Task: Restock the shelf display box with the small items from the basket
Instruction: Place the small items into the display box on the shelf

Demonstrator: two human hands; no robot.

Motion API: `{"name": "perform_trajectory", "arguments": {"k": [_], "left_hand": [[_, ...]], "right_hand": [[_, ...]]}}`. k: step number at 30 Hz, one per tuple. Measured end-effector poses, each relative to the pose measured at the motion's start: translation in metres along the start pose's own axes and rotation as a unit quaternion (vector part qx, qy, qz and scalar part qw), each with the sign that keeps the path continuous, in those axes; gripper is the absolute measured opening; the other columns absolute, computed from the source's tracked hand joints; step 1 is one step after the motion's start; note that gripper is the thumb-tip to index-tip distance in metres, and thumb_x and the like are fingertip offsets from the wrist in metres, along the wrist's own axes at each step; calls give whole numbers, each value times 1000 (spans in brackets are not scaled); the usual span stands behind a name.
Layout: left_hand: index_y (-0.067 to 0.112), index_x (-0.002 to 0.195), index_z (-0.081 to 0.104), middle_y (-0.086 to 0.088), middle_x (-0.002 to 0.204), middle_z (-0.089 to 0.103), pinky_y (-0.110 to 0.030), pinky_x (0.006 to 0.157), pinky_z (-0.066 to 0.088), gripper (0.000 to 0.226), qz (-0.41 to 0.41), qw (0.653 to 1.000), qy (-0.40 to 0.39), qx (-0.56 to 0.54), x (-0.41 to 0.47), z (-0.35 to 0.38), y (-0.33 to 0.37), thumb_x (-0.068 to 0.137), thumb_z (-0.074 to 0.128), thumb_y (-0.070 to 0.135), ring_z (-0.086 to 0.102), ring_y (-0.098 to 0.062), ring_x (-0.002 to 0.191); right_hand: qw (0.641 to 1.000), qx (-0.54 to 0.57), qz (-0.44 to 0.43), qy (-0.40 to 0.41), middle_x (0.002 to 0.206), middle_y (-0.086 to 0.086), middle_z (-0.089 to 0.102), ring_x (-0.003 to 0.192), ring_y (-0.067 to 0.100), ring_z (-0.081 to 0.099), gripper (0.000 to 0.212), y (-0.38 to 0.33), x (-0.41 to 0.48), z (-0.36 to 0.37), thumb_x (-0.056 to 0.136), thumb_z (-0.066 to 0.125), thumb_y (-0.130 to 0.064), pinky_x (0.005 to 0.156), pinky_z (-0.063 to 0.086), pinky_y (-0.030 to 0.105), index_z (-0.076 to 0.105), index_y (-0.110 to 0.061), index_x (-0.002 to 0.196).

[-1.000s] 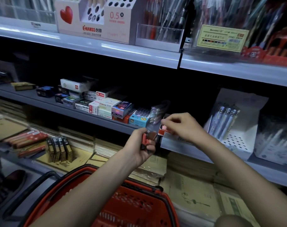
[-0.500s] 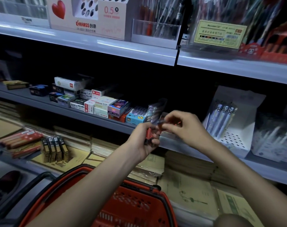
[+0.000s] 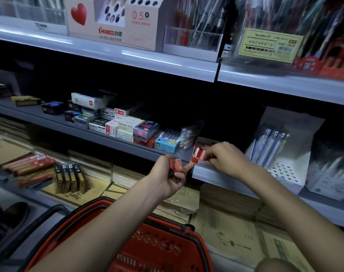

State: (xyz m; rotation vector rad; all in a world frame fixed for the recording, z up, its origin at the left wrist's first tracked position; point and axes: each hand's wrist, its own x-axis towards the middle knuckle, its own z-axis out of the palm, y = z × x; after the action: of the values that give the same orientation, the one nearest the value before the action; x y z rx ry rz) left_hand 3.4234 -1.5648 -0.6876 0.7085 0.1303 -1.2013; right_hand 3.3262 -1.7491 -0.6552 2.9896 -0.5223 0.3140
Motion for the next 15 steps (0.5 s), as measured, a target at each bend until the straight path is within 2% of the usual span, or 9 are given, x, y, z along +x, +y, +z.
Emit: {"name": "perform_trajectory", "arguments": {"k": [3, 4, 6, 8, 10, 12, 15], "left_hand": [[6, 84, 46, -27, 104, 71, -16, 30, 29, 27, 8, 1000, 6, 21, 2, 5, -2, 104, 47, 23, 43, -8, 36], [6, 86, 48, -24, 104, 70, -16, 30, 30, 26, 9, 1000, 4, 29, 2, 9, -2, 104, 49, 24, 44, -8, 36], [7, 86, 52, -14, 86, 66, -16, 29, 29, 27, 14, 999, -1, 52, 2, 16, -4, 103, 54, 28, 45, -7, 36], [11, 84, 55, -3, 65, 56, -15, 29, 27, 26, 33, 996, 0, 78, 2, 26, -7, 101, 61, 31, 42, -5, 37], [16, 83, 60, 4, 56, 52, -13, 29, 25, 25, 62, 993, 1, 98, 1, 36, -10, 98, 67, 34, 39, -2, 37], [20, 82, 62, 7, 56, 51, -14, 29, 24, 25, 88, 989, 8, 119, 4, 46, -14, 91, 74, 40, 37, -1, 37], [20, 84, 61, 4, 61, 48, -14, 31, 23, 32, 121, 981, 35, 149, 9, 55, -18, 83, 82, 44, 35, -4, 40]], "right_hand": [[997, 35, 7, 65, 105, -2, 72, 103, 23, 63, 39, 0, -7, -10, 86, 57, 0, 87, 53, 39, 79, -26, 106], [992, 73, 25, 99, 100, -2, 70, 98, 20, 62, 35, -4, -9, -14, 87, 58, -1, 85, 52, 35, 80, -24, 102], [973, 182, 56, 127, 93, -9, 70, 89, 10, 64, 24, -15, -14, -23, 90, 65, -7, 79, 50, 27, 80, -25, 96], [938, 328, 69, 91, 90, -8, 75, 86, 8, 69, 11, -27, -17, -29, 92, 72, -18, 78, 54, 25, 81, -23, 96], [884, 458, 80, 49, 87, 2, 78, 77, 12, 72, 10, -35, -22, -36, 90, 77, -22, 71, 58, 30, 80, -17, 98], [845, 526, 90, 38, 81, 9, 74, 69, 12, 69, 20, -37, -28, -40, 85, 81, -12, 62, 57, 24, 77, -7, 104], [818, 557, 121, 74, 82, 19, 73, 70, 19, 68, 24, -36, -31, -42, 84, 79, 0, 61, 60, 24, 73, 1, 107]]}}
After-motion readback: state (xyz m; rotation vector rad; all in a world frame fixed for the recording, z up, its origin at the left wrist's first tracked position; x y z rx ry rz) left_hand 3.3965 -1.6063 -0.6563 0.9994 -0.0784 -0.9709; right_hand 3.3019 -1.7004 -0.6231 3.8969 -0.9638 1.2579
